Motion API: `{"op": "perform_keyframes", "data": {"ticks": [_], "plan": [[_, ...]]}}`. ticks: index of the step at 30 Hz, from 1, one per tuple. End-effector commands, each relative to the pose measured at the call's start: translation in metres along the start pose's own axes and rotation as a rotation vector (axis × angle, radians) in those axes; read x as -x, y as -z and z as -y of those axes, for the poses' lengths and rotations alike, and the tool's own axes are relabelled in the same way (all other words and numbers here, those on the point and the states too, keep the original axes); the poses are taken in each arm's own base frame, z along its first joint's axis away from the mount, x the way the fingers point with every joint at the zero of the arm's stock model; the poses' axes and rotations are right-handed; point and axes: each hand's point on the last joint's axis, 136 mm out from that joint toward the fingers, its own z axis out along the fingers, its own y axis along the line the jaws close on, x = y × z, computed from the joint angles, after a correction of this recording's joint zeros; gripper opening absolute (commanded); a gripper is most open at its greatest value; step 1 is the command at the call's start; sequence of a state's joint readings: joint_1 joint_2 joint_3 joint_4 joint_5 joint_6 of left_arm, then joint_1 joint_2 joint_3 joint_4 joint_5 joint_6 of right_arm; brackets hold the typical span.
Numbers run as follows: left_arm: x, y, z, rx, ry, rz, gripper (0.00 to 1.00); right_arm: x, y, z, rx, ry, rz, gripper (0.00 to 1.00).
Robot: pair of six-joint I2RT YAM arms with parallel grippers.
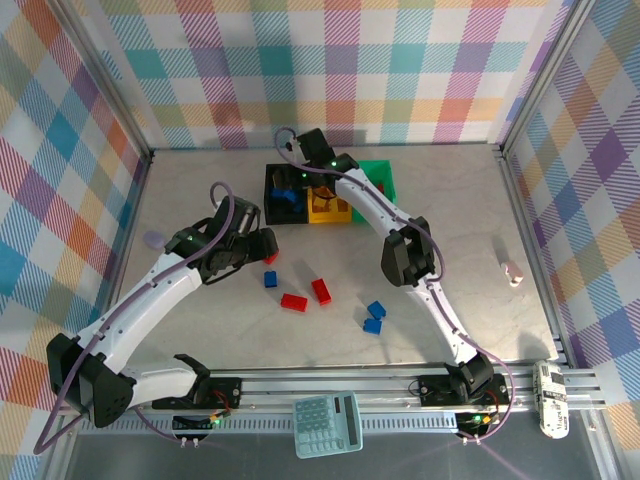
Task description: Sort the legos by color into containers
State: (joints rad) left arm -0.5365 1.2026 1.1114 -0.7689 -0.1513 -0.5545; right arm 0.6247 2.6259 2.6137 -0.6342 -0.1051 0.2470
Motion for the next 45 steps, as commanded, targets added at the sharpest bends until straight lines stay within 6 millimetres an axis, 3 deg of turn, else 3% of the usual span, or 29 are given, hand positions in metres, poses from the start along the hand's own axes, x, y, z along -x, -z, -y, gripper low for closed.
{"op": "perform_keyframes", "data": {"ticks": [1, 5, 11, 19, 22, 27, 34, 45], "plan": [[-0.004, 0.006, -0.004, 0.016, -0.008, -0.005, 0.65, 0.031, 0.041, -0.011, -0.007, 0.057, 0.063, 0.66], [-0.014, -0.008, -0.009, 0.045, 0.016, -0.035, 0.65, 0.031, 0.072, -0.009, -0.036, 0.08, 0.05, 0.67], [-0.031, -0.038, -0.019, 0.109, 0.044, -0.087, 0.65, 0.015, 0.137, 0.001, -0.079, 0.044, 0.062, 0.7], [-0.053, -0.077, -0.018, 0.18, 0.031, -0.168, 0.63, -0.053, 0.203, 0.015, -0.115, -0.044, 0.014, 0.75], [-0.064, -0.091, -0.02, 0.215, 0.02, -0.212, 0.62, -0.075, 0.224, 0.009, -0.049, -0.103, -0.023, 0.79], [-0.072, -0.108, -0.023, 0.252, 0.006, -0.242, 0.61, -0.111, 0.245, 0.007, -0.032, -0.145, -0.059, 0.8], [-0.078, -0.129, -0.025, 0.286, -0.058, -0.281, 0.61, -0.151, 0.258, 0.016, -0.069, -0.185, -0.098, 0.82], [-0.079, -0.149, -0.033, 0.353, -0.111, -0.324, 0.55, -0.155, 0.276, 0.018, -0.087, -0.181, -0.075, 0.82]]}}
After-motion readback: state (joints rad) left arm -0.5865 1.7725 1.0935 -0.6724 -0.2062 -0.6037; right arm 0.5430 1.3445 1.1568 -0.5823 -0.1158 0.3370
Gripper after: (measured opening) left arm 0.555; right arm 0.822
